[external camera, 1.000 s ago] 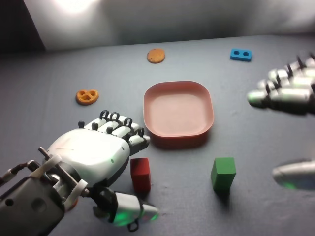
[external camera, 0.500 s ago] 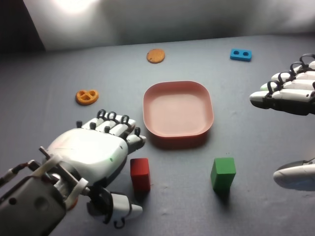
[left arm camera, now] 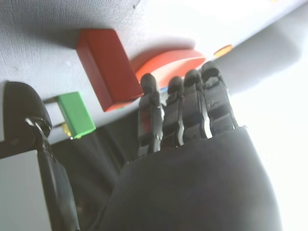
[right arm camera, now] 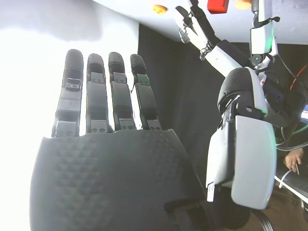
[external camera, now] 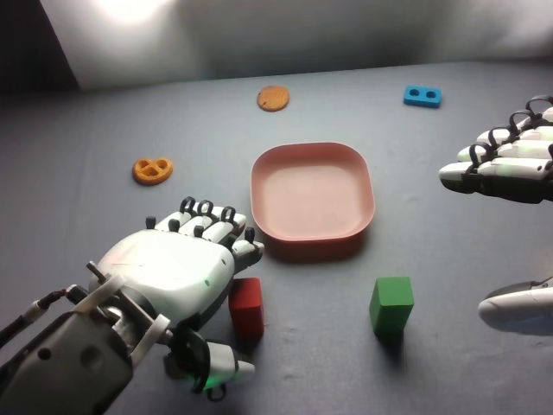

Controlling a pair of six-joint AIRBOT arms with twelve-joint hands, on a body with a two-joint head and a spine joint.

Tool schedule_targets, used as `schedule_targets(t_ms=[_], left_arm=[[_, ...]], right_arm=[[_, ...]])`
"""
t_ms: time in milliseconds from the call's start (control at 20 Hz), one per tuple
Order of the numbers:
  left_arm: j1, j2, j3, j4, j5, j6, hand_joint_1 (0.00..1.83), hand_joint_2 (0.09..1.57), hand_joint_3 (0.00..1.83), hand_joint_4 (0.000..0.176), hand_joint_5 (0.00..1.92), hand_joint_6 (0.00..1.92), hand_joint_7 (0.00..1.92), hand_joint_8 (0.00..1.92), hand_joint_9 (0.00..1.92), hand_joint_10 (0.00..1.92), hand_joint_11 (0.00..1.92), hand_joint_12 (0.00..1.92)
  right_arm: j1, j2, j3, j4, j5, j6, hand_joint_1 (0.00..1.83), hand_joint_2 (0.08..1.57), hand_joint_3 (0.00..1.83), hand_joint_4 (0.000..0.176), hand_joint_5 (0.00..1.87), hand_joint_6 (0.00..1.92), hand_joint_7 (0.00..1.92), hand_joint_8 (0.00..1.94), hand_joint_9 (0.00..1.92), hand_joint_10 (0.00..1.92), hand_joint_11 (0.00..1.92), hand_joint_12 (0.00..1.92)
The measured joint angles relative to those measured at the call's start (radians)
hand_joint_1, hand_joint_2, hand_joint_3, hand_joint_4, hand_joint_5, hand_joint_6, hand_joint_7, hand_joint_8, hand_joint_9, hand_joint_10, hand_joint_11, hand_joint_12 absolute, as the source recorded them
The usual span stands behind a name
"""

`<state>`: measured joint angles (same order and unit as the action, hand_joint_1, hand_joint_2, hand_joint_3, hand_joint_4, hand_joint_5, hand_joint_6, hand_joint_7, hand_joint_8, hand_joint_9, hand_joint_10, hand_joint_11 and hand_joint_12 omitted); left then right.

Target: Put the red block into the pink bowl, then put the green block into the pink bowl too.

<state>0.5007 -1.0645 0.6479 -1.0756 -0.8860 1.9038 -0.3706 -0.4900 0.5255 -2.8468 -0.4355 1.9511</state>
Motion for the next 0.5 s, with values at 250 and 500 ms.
schedule_targets(t_ms=[250, 500], left_arm=[[0.002, 0.000, 0.000, -0.010, -0.002, 0.006, 0.87, 0.94, 0.00, 0.000, 0.36, 0.01, 0.08, 0.00, 0.00, 0.00, 0.00, 0.00], [-0.003, 0.000, 0.006, -0.012, -0.005, 0.006, 0.86, 0.97, 0.01, 0.000, 0.38, 0.01, 0.07, 0.00, 0.00, 0.00, 0.00, 0.00]], right_arm=[[0.000, 0.000, 0.000, 0.000, 0.000, 0.000, 0.27, 1.01, 0.00, 0.000, 0.28, 0.00, 0.25, 0.00, 0.19, 0.00, 0.00, 0.58], [0.000, 0.000, 0.000, 0.000, -0.005, 0.000, 0.26, 1.03, 0.00, 0.000, 0.29, 0.00, 0.25, 0.00, 0.19, 0.00, 0.00, 0.61]])
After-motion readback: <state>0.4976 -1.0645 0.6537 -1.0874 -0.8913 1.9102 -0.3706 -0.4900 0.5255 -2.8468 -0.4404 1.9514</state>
